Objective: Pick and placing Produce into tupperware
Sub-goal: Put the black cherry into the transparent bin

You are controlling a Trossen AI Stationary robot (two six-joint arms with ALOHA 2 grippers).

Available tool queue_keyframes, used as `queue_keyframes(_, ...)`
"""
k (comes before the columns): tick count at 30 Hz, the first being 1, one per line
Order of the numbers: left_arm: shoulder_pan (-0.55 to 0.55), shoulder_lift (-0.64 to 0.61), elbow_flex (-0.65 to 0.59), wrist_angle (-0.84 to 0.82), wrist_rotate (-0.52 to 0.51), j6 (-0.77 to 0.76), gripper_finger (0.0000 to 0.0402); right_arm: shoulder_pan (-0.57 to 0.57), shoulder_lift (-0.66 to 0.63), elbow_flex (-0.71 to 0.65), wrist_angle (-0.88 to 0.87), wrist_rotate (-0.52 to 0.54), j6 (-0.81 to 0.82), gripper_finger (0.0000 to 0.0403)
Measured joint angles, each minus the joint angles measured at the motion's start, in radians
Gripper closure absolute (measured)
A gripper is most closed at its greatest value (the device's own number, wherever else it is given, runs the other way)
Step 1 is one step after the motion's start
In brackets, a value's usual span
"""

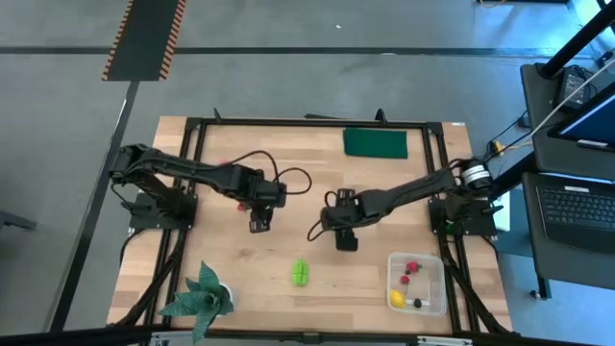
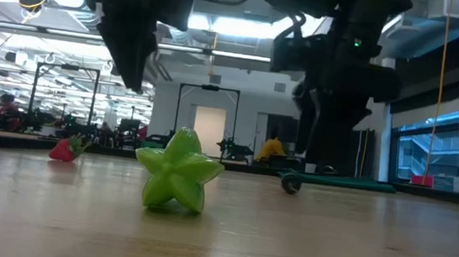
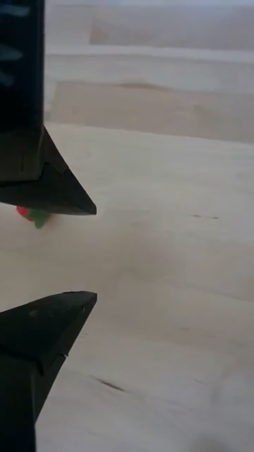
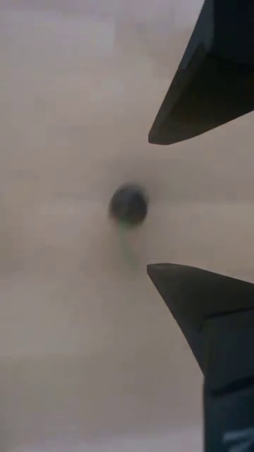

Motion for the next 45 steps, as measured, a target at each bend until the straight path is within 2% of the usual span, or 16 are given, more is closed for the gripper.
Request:
queue_keyframes(3, -0.013, 0.0, -0.007, -0.001, 0.001, -0.01, 0.0223, 0.002, 0.011, 0.0, 0.038, -0.048, -0.006, 0.0111)
queue_keyframes(7, -0.03, 0.0, -0.008, 0.0, 0.0, -0.011, 0.0223, 0.001, 0.01, 0.0, 0.033, -0.047, -0.061, 0.0111)
queue_keyframes(14, -0.038, 0.0, -0.008, 0.007, 0.0, -0.016, 0.0223, 0.001, 0.015, 0.0, 0.034, -0.042, -0.368, 0.0111)
queue_keyframes(19, -0.038, 0.0, -0.008, 0.007, 0.0, -0.036, 0.0223, -0.014, 0.023, 0.0, 0.022, -0.046, -0.498, 0.0111)
queue_keyframes(28, -0.038, 0.0, -0.008, 0.012, 0.0, -0.06, 0.0223, -0.074, 0.023, 0.001, 0.053, -0.047, -0.552, 0.0111)
queue_keyframes(32, -0.038, 0.0, -0.008, 0.016, 0.0, -0.062, 0.0223, -0.095, 0.023, 0.001, 0.063, -0.092, -0.574, 0.0111)
queue_keyframes(45, -0.037, 0.0, -0.008, 0.021, 0.0, -0.089, 0.0223, -0.093, 0.055, 0.001, 0.073, -0.156, -0.71, 0.0111)
